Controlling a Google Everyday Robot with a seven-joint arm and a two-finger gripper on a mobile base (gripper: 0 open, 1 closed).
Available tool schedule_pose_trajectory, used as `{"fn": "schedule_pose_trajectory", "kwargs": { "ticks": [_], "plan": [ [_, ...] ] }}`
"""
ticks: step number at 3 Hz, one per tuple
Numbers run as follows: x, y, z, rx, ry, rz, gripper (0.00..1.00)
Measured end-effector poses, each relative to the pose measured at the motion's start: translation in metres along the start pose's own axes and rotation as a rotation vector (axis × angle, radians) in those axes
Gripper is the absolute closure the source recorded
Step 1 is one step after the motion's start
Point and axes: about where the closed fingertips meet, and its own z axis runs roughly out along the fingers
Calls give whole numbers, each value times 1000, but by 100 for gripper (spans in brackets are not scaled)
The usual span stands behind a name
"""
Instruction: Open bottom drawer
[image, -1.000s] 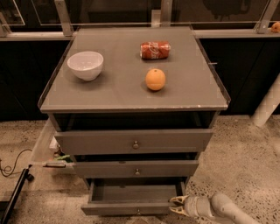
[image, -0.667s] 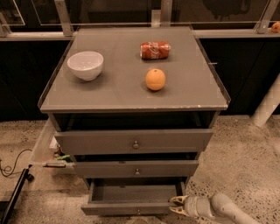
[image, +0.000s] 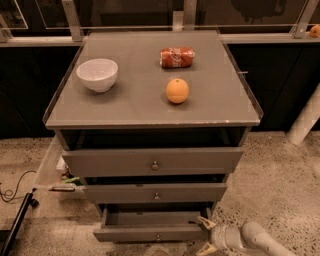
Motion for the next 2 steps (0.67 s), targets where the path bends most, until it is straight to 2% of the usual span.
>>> {"fn": "schedule_pose_trajectory", "kwargs": {
  "ticks": [1, 2],
  "plan": [
    [24, 18, 11, -35, 4, 44, 0],
    [20, 17, 8, -35, 4, 44, 0]
  ]
}}
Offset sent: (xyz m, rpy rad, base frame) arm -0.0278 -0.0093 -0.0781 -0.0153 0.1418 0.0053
